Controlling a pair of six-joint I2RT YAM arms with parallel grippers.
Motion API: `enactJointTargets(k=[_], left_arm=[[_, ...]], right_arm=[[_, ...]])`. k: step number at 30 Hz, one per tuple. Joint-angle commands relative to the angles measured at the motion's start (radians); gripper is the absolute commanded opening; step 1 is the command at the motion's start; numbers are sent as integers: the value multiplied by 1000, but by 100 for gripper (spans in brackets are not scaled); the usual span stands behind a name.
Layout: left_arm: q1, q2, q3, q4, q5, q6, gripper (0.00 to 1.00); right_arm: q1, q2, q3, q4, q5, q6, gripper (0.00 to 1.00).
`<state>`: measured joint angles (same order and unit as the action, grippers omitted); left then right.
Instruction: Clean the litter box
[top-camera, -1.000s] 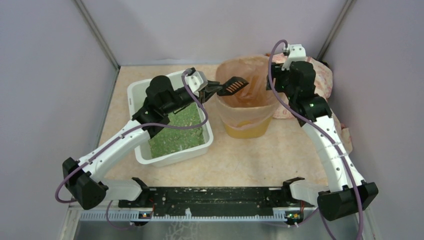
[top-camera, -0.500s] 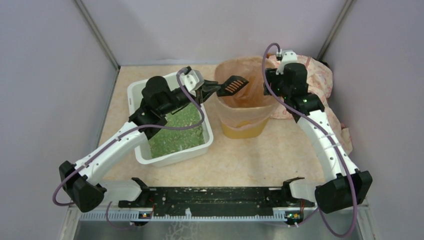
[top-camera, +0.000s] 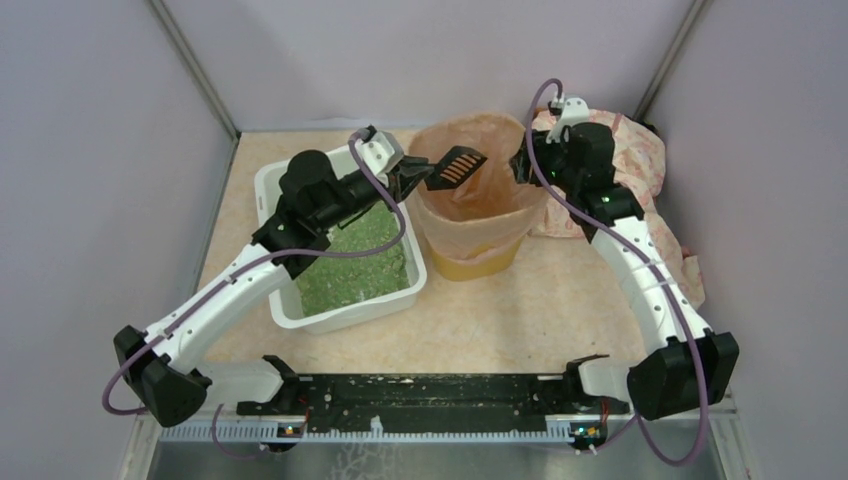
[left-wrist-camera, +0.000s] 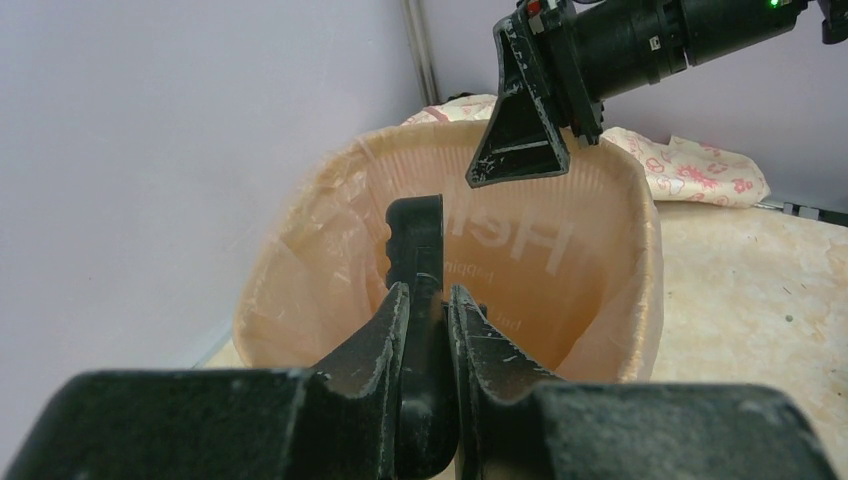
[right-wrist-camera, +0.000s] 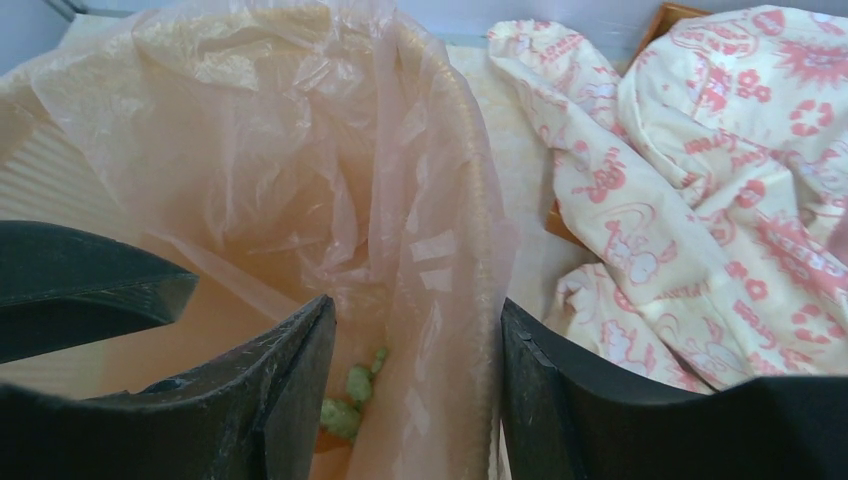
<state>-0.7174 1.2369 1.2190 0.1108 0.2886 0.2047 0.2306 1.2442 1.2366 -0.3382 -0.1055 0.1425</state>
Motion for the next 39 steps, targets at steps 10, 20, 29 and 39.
enactJointTargets(k=[10, 20, 29, 39], left_arm=[[2, -66, 64, -6, -118, -59, 0], [208, -35, 197, -19, -88, -446, 0], [610, -113, 50, 157, 255, -907, 0], [1089, -273, -390, 473, 510, -1308, 0]], right_arm=[[56, -19, -38, 79, 18, 30, 59], [7, -130, -30, 83, 79, 19, 62], [5, -256, -85, 69, 138, -18, 62], [6, -310, -140, 60, 51, -24, 65]])
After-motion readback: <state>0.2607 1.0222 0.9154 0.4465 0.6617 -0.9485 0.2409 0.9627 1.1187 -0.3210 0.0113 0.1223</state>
